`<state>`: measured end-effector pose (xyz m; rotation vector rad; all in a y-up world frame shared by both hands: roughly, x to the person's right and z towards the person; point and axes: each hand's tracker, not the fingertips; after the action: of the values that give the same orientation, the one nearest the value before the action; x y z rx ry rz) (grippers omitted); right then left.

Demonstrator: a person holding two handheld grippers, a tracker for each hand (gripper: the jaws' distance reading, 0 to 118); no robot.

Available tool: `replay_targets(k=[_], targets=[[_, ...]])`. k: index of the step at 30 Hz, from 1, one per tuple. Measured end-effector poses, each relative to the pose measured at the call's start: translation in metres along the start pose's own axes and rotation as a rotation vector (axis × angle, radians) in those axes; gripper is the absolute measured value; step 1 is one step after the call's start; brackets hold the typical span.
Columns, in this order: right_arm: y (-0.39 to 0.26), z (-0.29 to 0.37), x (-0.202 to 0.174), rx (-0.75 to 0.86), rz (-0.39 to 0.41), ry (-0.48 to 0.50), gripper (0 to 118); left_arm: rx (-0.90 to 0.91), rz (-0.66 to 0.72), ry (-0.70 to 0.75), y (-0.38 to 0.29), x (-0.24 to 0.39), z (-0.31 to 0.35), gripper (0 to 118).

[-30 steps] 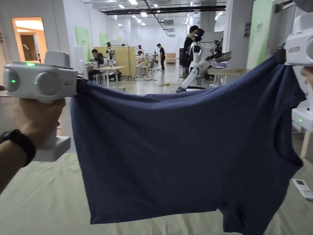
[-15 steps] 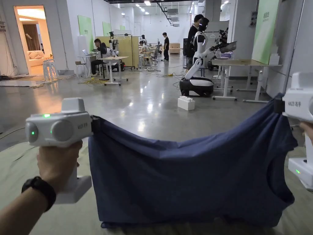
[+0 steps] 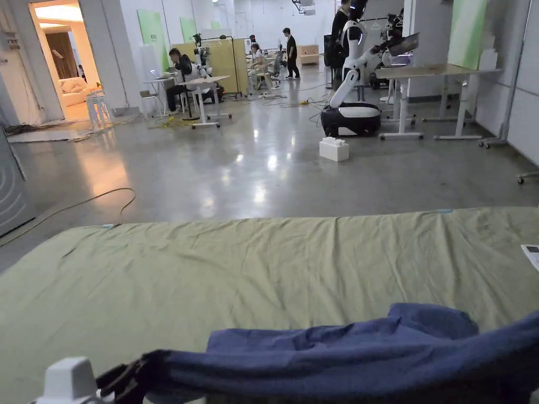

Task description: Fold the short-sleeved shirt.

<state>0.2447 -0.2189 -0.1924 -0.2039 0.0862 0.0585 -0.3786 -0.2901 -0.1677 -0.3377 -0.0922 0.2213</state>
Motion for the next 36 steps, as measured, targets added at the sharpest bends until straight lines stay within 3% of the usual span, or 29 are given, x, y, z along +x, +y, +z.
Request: replay_targets(k=[1, 2, 4, 5, 7, 11, 14, 17, 20, 23, 25, 26, 27, 28, 29, 30, 31, 33, 36], targets=[[-0.023, 0.012, 0.001, -0.108, -0.083, 0.042, 2, -0.006, 0.011, 0.002, -0.017, -0.002, 0.012, 6], [-0.038, 0.03, 0.0, -0.009, -0.023, 0.034, 2, -0.016, 0.017, 0.008, -0.035, -0.002, 0.025, 6], [-0.075, 0.06, -0.015, -0.175, -0.083, 0.018, 2, -0.05, 0.048, 0.032, -0.07, -0.005, 0.046, 6], [-0.087, 0.072, -0.019, -0.137, -0.064, 0.003, 2, -0.064, 0.071, 0.016, -0.085, -0.006, 0.054, 6], [-0.115, 0.087, -0.023, -0.226, -0.142, 0.037, 2, -0.124, 0.11, 0.04, -0.111, -0.008, 0.066, 6], [-0.161, 0.106, -0.029, -0.344, -0.181, -0.001, 1, -0.227, 0.125, 0.067, -0.154, -0.016, 0.075, 6], [-0.185, 0.11, -0.035, -0.409, -0.205, -0.006, 1, -0.266, 0.204, 0.103, -0.173, -0.026, 0.071, 6], [-0.189, 0.107, -0.034, -0.435, -0.222, -0.023, 2, -0.272, 0.189, 0.093, -0.17, -0.026, 0.068, 6], [-0.202, 0.101, -0.012, -0.44, -0.305, -0.017, 1, -0.297, 0.151, 0.075, -0.165, -0.03, 0.066, 6], [-0.207, 0.096, -0.003, -0.452, -0.273, -0.027, 2, -0.36, 0.062, 0.042, -0.167, -0.031, 0.062, 6], [-0.209, 0.092, -0.001, -0.475, -0.254, -0.005, 3, -0.407, 0.075, 0.0, -0.171, -0.036, 0.059, 7], [-0.215, 0.091, 0.004, -0.48, -0.247, 0.005, 14, -0.436, 0.089, 0.001, -0.172, -0.038, 0.058, 8], [-0.221, 0.09, 0.011, -0.483, -0.246, 0.007, 38, -0.428, 0.072, 0.035, -0.173, -0.038, 0.06, 15], [-0.221, 0.091, 0.014, -0.493, -0.247, 0.01, 75, -0.422, 0.043, 0.074, -0.174, -0.039, 0.063, 36], [-0.221, 0.094, 0.017, -0.495, -0.252, 0.008, 91, -0.414, 0.028, 0.101, -0.174, -0.04, 0.067, 56], [-0.219, 0.099, 0.02, -0.483, -0.255, 0.005, 93, -0.408, 0.042, 0.111, -0.172, -0.043, 0.072, 75], [-0.221, 0.105, 0.022, -0.47, -0.252, -0.008, 88, -0.391, 0.056, 0.14, -0.168, -0.044, 0.079, 87], [-0.203, 0.121, 0.022, -0.474, -0.24, -0.034, 86, -0.306, 0.094, 0.166, -0.153, -0.043, 0.1, 87], [-0.165, 0.155, 0.006, -0.347, -0.2, 0.023, 86, -0.092, 0.078, 0.169, -0.115, -0.009, 0.143, 87]])
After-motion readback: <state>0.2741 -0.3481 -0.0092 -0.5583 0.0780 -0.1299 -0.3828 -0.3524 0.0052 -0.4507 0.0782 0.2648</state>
